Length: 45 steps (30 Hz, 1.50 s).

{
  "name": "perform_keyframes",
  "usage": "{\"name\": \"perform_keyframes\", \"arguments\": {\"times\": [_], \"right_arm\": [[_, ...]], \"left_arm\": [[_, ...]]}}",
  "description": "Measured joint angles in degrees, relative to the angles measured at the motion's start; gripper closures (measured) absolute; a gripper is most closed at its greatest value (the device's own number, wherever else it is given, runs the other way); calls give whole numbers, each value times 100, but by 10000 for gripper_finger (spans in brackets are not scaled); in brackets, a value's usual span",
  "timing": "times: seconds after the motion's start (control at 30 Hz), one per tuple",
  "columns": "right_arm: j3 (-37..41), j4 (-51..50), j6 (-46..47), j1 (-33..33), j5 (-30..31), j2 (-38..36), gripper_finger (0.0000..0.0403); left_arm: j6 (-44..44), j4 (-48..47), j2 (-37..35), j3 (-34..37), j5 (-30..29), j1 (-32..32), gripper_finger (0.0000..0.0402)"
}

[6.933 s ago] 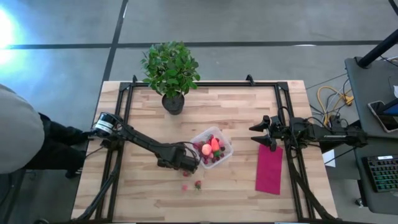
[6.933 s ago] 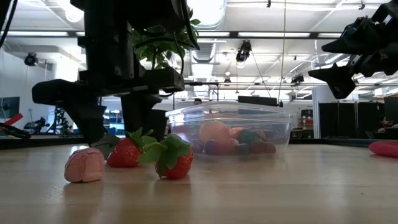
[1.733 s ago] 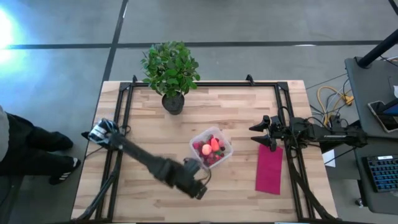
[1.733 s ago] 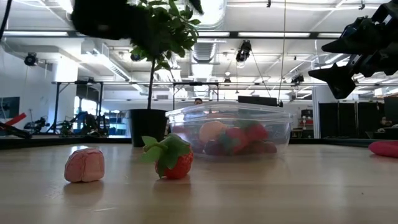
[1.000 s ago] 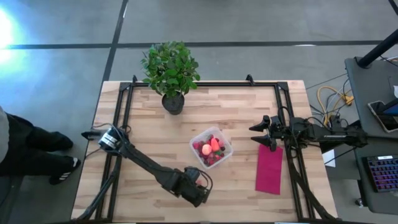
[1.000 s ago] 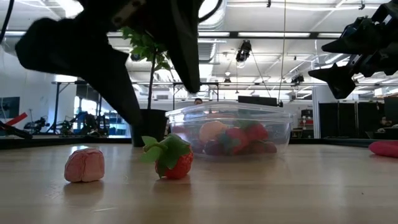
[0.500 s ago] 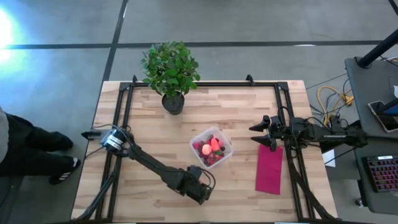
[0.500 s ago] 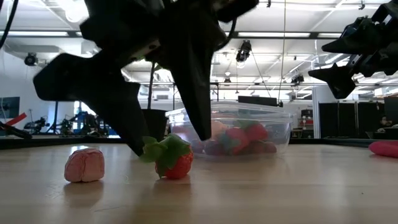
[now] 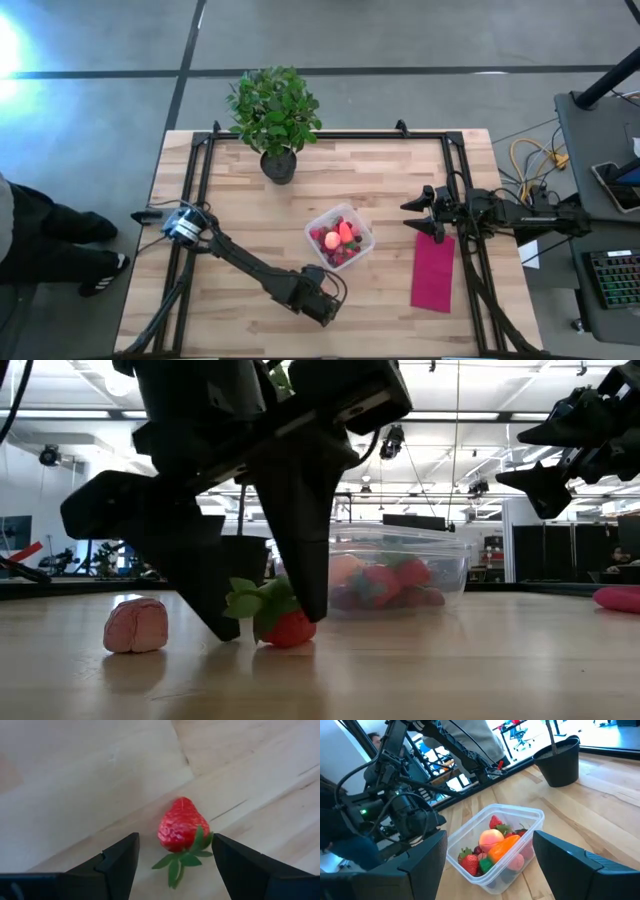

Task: Pick and placing Produce into tupperware
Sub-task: Put the red strawberry into the transparent bin

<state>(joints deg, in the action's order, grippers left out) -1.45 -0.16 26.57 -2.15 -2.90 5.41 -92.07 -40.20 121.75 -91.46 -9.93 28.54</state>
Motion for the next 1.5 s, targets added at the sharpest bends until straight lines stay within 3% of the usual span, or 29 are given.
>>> {"name": "perform_keyframes", "arguments": {"times": [0.2,0.5,0.67,0.8,1.03,1.27,1.5], "right_arm": [[0,0,0,0,-2,0,117],[0,-1,0,0,-1,0,117],[0,-1,0,0,-2,0,117],[0,-2,0,0,-2,0,117],[0,0,0,0,0,0,117],[0,-2,0,0,-2,-7,117],[0,-2,0,0,-2,-4,117]], "left_arm": [[149,8,0,0,36,-32,174],[303,15,0,0,34,-46,275],[416,11,-27,-49,-7,-73,298],[762,15,-290,-283,-549,-112,290],[2057,44,-1047,-551,-2135,-383,285],[2991,173,-968,-535,-1744,-1242,274],[2955,-448,-907,-472,-1458,-1478,185]]}}
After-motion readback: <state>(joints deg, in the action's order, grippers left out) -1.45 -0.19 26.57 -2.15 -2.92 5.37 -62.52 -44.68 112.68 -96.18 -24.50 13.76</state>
